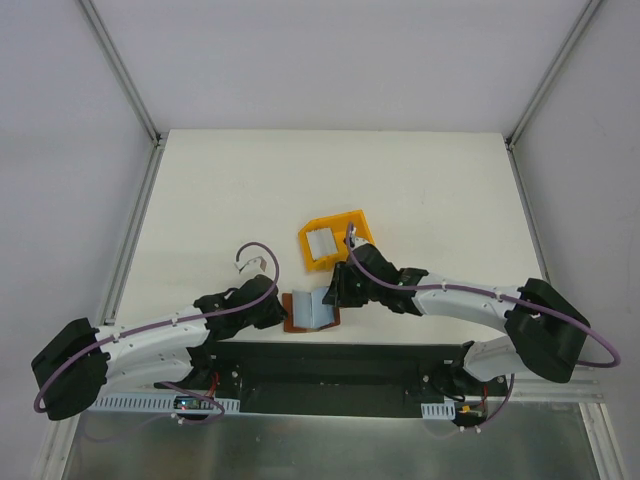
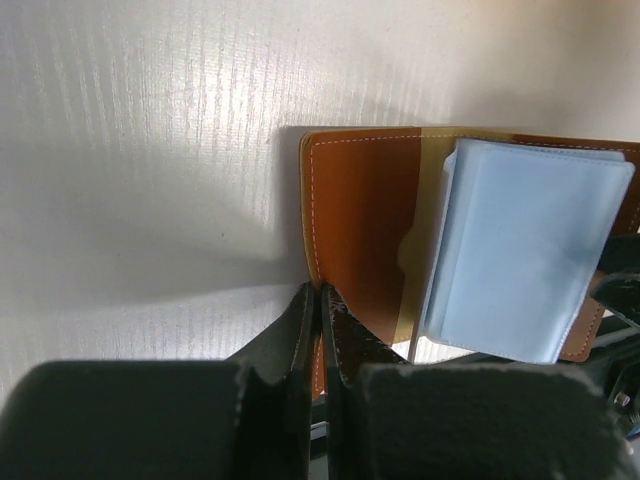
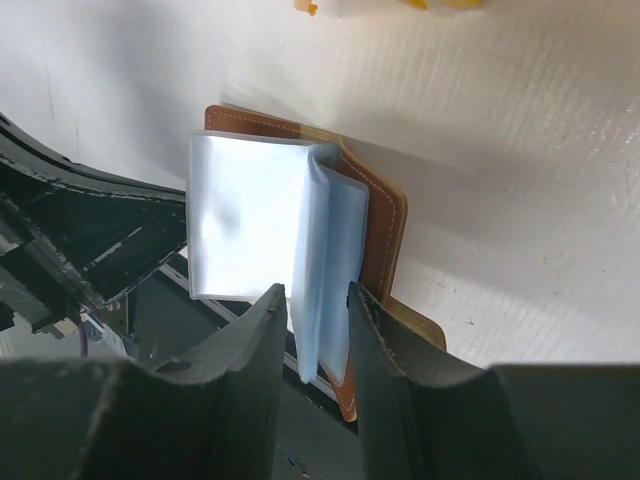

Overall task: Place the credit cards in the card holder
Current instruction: Open the card holder at the center of the board.

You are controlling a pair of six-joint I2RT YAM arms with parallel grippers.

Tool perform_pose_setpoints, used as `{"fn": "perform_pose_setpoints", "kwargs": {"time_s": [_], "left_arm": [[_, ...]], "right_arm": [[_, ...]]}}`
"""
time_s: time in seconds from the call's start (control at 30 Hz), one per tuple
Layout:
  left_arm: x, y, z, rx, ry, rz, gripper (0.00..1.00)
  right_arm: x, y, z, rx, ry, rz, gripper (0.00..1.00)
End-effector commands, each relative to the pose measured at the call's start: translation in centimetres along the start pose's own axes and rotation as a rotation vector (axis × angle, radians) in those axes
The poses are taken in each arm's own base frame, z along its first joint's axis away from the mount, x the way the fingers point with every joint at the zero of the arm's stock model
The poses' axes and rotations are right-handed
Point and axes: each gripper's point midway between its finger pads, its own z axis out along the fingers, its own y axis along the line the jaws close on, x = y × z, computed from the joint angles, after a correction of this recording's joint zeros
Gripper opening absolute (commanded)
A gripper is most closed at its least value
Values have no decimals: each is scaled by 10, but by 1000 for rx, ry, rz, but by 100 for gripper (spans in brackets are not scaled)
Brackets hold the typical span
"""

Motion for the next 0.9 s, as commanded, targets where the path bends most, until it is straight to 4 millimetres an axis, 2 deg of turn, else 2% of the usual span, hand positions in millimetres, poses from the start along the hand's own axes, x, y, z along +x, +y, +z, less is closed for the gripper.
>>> {"fn": "perform_pose_setpoints", "kwargs": {"time_s": [0.0,0.13,0.43,0.57,0.73,0.83,0.87], "left_arm": [[10,23,4,-87,25,29,0],[16,28,8,-122,56,33,0],[11,26,8,-118,32,35,0],[10,26,7,-113,30,37,0],[9,26,7,-108,26,37,0],[8,22,5,-94,21,51,0],[5,19,4,-80,15,60,0]], "right_arm": [[-5,19,-1,-111,-22,17,34],[-4,30,2,-160,-4,24,34],[-3,27,5,-152,2,24,34],[0,16,5,-103,13,14,34],[2,12,5,-95,13,7,34],[1,-7,4,11,9,-8,29],[5,-19,1,71,25,-19,28]]}}
